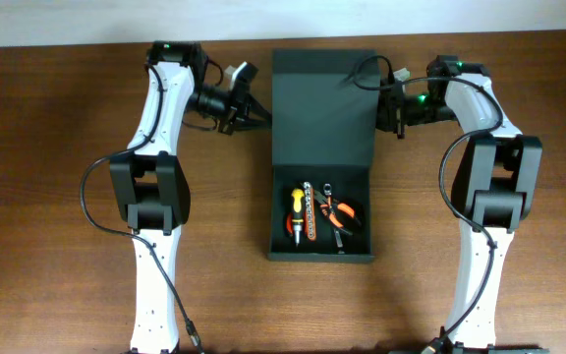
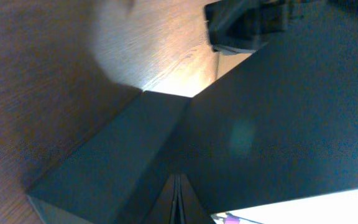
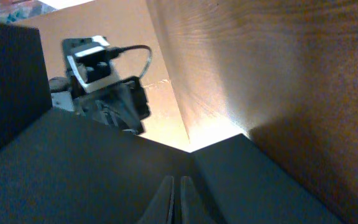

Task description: Pack container

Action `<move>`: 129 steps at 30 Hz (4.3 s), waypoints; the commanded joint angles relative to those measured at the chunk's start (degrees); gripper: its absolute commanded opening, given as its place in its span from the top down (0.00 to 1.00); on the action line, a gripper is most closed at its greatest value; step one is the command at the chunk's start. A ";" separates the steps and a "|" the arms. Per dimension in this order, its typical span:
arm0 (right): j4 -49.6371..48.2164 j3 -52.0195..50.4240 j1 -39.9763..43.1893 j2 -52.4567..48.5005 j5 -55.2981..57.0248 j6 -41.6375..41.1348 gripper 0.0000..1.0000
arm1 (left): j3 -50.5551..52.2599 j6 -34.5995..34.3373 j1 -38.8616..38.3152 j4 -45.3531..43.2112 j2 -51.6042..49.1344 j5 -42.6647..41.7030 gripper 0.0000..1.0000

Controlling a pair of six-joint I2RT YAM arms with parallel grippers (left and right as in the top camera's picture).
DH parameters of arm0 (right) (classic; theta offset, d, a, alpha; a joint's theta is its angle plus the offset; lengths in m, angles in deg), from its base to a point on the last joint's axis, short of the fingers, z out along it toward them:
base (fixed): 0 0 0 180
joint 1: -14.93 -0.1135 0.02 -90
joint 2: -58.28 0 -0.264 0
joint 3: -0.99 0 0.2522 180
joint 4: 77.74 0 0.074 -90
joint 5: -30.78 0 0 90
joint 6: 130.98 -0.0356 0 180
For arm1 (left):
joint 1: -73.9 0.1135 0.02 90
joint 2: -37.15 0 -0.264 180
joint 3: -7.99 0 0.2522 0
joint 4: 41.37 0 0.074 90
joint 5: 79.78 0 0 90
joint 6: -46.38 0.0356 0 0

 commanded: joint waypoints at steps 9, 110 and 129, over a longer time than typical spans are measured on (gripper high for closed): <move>4.28 -0.13 0.00 10.43 0.76 4.15 0.96 | -6.69 2.67 -0.26 1.05 2.25 -3.43 0.98; 26.36 -2.99 -1.18 62.27 75.58 2.38 0.01 | -6.69 -14.14 0.07 1.03 23.96 83.03 0.01; 26.34 -15.08 -1.18 89.02 72.87 2.38 0.01 | -6.69 -14.14 0.07 1.03 23.96 83.03 0.01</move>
